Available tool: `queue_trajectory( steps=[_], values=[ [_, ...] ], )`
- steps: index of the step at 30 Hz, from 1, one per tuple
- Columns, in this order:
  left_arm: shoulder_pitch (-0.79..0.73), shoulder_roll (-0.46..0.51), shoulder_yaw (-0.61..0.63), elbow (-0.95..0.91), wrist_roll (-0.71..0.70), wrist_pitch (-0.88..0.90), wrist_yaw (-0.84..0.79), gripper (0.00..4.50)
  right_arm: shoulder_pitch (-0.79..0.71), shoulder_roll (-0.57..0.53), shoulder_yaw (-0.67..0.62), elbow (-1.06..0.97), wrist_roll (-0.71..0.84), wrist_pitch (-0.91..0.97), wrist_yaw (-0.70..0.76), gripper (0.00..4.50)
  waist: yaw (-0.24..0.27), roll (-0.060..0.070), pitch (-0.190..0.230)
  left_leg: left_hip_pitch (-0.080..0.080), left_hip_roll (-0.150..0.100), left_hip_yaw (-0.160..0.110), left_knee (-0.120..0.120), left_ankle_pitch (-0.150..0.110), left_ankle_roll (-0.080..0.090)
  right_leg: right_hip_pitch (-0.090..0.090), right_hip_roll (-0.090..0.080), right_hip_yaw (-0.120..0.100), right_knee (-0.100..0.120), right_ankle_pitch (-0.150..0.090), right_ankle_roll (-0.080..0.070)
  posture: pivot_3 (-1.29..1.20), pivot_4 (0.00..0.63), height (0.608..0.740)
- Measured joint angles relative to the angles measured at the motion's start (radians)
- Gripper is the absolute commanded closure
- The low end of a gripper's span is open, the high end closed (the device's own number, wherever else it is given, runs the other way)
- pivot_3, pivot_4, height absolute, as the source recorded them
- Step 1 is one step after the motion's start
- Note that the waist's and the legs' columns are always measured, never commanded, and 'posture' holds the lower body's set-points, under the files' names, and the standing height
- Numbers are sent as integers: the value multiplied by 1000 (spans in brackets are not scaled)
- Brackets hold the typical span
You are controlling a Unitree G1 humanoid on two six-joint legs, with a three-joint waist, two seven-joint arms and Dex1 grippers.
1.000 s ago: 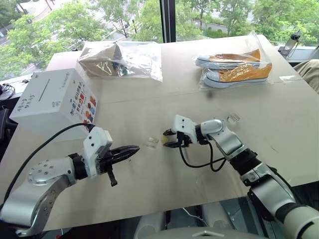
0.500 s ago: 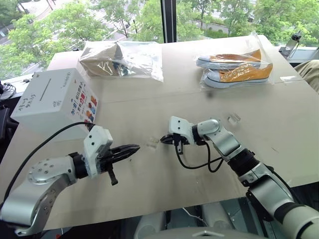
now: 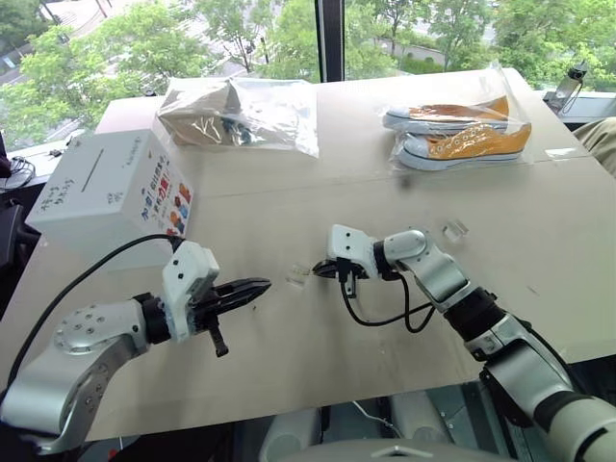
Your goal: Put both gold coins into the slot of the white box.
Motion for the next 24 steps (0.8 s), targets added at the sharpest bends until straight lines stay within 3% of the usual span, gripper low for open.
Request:
queue_trajectory(
  steps=[8, 13, 16, 22, 24],
  values=[
    [-11, 0, 0, 0, 0, 0, 0, 4500, -18, -7, 35, -35, -34, 55, -33, 4446, 0, 0, 0, 0, 0, 0, 0, 0, 0, 0, 0, 0, 0, 0, 0, 0, 150, 740],
    [-1, 0, 1, 0, 1, -2, -2, 4500, -59, 0, 30, 51, -167, -36, -279, 4446, 3, 0, 0, 0, -1, 0, 0, 0, 0, 0, 0, 0, 0, 0, 0, 0, 150, 740],
    [3, 0, 1, 0, 1, -3, -2, 4500, -64, -8, 13, 74, -200, -67, -355, 4446, 3, 0, 0, -2, -1, 0, 0, 0, 0, -2, 0, 0, 0, 0, 0, 0, 150, 740],
    [9, 0, 5, 1, 1, -10, -6, 4500, -26, -16, -58, -115, -45, 57, -209, 4446, -4, 0, 0, -9, 0, 0, 0, 0, 0, -9, 0, 1, 0, 0, 0, 0, 150, 740],
    [14, 0, 7, 1, 2, -13, -12, 4500, -12, -27, -56, -185, 16, 128, -137, 3811, -4, 0, 0, -9, 0, 0, 0, 0, 0, -9, 0, 1, -1, 0, 0, 0, 150, 740]
  ],
)
